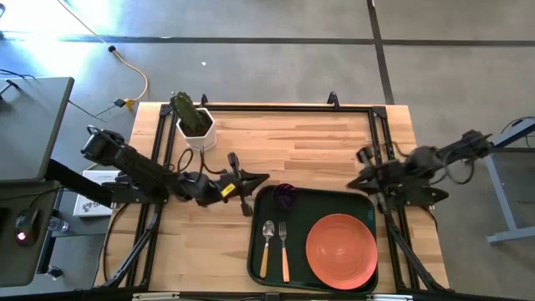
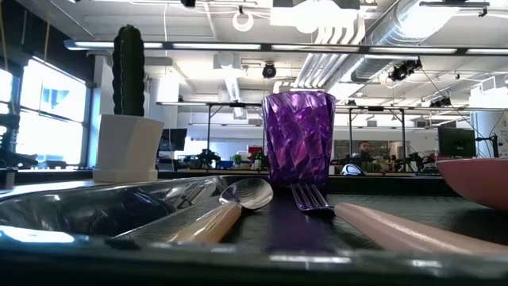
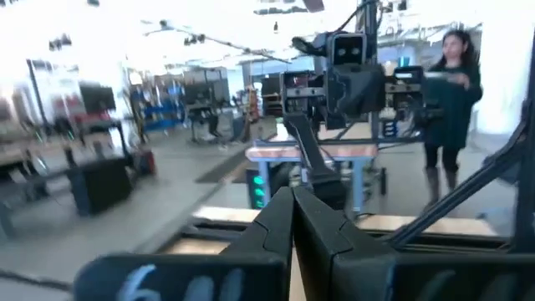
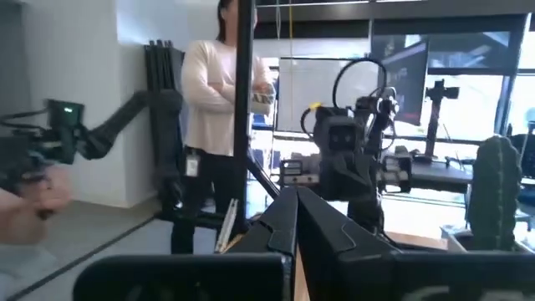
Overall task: Pick and place plate/cup/fork/spoon on tray
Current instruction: Return to Home Position
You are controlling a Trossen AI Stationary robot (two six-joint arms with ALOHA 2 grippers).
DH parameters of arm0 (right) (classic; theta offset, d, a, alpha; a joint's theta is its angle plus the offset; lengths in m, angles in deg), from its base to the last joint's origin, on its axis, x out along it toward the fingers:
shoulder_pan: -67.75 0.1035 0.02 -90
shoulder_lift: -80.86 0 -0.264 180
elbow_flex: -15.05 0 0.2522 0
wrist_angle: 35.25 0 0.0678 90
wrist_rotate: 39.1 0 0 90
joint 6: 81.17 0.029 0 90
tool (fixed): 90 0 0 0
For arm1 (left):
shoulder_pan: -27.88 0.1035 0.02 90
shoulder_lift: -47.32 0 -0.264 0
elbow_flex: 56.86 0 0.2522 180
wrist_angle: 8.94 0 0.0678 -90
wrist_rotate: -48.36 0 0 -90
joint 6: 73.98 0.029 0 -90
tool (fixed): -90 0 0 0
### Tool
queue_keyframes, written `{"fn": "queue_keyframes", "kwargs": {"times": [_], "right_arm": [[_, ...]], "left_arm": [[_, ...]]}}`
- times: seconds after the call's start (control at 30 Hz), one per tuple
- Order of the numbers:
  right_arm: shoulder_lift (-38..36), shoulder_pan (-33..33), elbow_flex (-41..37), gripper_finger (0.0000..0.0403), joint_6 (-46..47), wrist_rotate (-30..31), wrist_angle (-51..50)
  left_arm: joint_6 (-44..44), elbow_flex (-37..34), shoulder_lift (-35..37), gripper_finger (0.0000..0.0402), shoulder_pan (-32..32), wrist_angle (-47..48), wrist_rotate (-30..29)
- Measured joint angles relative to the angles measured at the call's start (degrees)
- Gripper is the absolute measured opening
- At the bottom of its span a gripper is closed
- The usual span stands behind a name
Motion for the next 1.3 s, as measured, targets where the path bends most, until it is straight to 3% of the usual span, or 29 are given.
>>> {"fn": "queue_keyframes", "kwargs": {"times": [0.23,0.33,0.5,0.63,0.83,1.03,1.17,1.3], "right_arm": [[-12.81,0.66,-2.08,0.0,-0.37,10.69,-16.22],[-14.03,0.18,-7.54,0.0,-1.62,10.97,-11.7],[-13.44,-0.6,-14.67,0.0,-5.92,5.64,0.13],[-13.56,-1.71,-15.46,0.0,-12.24,5.53,4.33],[-13.65,-3.66,-15.37,0.0,-14.4,3.3,6.92],[-15.82,-5.21,-15.34,0.0,-11.54,17.98,3.5],[-19.55,-6.24,-15.32,0.0,-10.67,15.75,-1.64],[-21.52,-8.04,-15.41,0.0,-7.39,10.15,-8.47]], "left_arm": [[6.91,-2.09,1.98,0.0,-0.03,-1.13,0.19],[6.44,-6.1,1.99,0.0,-0.05,-5.31,1.02],[6.75,-12.11,3.43,0.0,1.5,-9.39,3.14],[5.21,-14.8,6.46,0.0,4.16,-9.2,7.64],[3.67,-17.59,14.87,0.0,7.43,-6.13,7.69],[3.51,-22.91,25.57,0.0,6.74,0.18,8.23],[4.16,-28.19,32.8,0.0,6.66,-0.41,11.46],[4.19,-33.37,36.38,0.0,8.83,-0.01,19.12]]}}
